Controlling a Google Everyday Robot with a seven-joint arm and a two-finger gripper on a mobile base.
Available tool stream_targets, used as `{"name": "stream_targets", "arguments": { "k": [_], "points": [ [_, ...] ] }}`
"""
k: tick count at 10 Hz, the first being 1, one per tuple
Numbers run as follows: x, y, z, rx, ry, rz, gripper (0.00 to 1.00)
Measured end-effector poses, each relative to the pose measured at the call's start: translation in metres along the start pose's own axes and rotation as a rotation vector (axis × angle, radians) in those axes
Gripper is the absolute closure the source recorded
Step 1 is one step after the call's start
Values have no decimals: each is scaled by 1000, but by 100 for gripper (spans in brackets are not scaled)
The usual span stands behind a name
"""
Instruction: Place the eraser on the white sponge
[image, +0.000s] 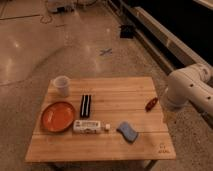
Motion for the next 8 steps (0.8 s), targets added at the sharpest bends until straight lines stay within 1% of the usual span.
{"name": "stream_targets", "arguments": {
  "k": [1,2,3,6,8],
  "points": [
    [-2,-1,3,0,4,4,58],
    [-12,-3,4,1,0,0,58],
    [-12,-1,3,0,0,3,58],
    [2,-2,3,0,2,1,58],
    [-13,-1,2,-1,0,0,58]
  ]
}}
